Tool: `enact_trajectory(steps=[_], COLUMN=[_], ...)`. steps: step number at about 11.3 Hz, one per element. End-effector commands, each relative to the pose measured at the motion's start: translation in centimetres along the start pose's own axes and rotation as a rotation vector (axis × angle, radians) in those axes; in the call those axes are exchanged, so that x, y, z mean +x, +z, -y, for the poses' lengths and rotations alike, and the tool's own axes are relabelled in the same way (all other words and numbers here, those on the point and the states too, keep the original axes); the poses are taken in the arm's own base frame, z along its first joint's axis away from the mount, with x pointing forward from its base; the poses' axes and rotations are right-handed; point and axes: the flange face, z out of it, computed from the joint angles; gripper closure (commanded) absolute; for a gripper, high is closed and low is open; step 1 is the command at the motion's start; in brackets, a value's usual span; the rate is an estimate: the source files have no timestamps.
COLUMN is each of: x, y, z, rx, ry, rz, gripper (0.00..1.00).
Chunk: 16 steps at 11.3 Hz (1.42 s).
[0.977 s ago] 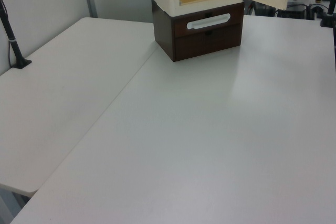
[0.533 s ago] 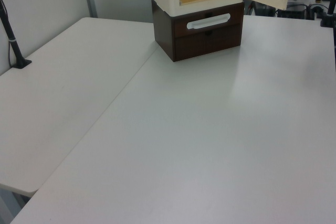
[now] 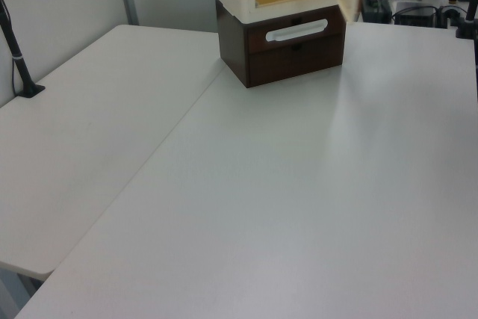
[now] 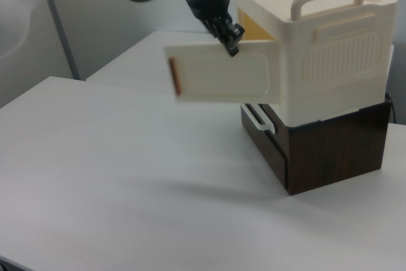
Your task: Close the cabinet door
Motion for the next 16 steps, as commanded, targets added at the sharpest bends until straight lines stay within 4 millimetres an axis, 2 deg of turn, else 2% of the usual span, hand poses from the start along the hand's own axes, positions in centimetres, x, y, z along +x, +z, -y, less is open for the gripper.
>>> enact_trajectory(steps=[1,7,8,9,11,14,16], x=[1.8,2.3,2.1,1.7,-0.3,-4.9,-7.7], y=[2.5,3.5,3.5,3.5,3.4,2.8,2.4], z=[1.5,1.8,2.5,4.0,8.1,14.9,17.5], rx=[0.024,0.031,0.034,0.041,0.056,-0.023,-0.025], ry=[0.129,0.13,0.117,0.092,0.009,-0.205,-0.319], rz=[-0.139,-0.226,-0.218,-0.197,-0.08,0.107,0.232], gripper=[1.0,1.0,1.0,1.0,1.0,1.0,1.0])
